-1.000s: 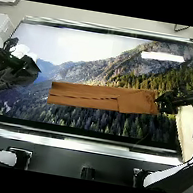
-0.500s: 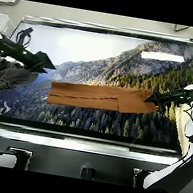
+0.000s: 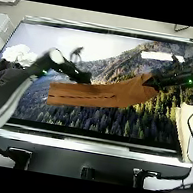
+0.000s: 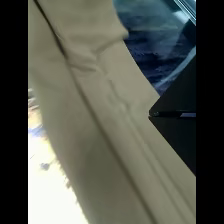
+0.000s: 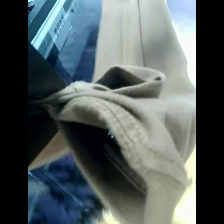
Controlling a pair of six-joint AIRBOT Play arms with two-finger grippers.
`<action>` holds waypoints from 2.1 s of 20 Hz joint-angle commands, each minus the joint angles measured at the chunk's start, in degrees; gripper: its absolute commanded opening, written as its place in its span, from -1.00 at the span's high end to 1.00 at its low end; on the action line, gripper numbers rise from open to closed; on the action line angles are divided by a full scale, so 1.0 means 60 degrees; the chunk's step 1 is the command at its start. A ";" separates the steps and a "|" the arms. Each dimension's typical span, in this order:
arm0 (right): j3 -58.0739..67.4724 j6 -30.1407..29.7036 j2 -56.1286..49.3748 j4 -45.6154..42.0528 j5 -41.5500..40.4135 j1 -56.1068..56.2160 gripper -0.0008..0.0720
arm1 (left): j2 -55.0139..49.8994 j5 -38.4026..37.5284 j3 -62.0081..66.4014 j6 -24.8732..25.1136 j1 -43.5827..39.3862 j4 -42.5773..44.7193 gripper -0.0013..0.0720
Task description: Fold the clothes and pants, and hang the long-sleeved shirts on hangers.
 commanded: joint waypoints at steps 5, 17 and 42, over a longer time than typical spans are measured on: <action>0.0007 0.1694 0.2306 -0.0481 0.0124 0.1585 0.88 | -0.2062 0.2466 0.0000 -0.1996 -0.2226 -0.1647 0.88; -0.0022 0.2860 0.2896 -0.1534 -0.0266 0.2557 0.88 | -0.2430 0.2907 0.0055 -0.0561 -0.2834 -0.3625 0.89; 0.0142 0.1672 -0.1632 0.0040 -0.1632 0.2568 -0.96 | 0.6226 -0.1137 0.0051 0.0015 0.3654 0.3340 0.88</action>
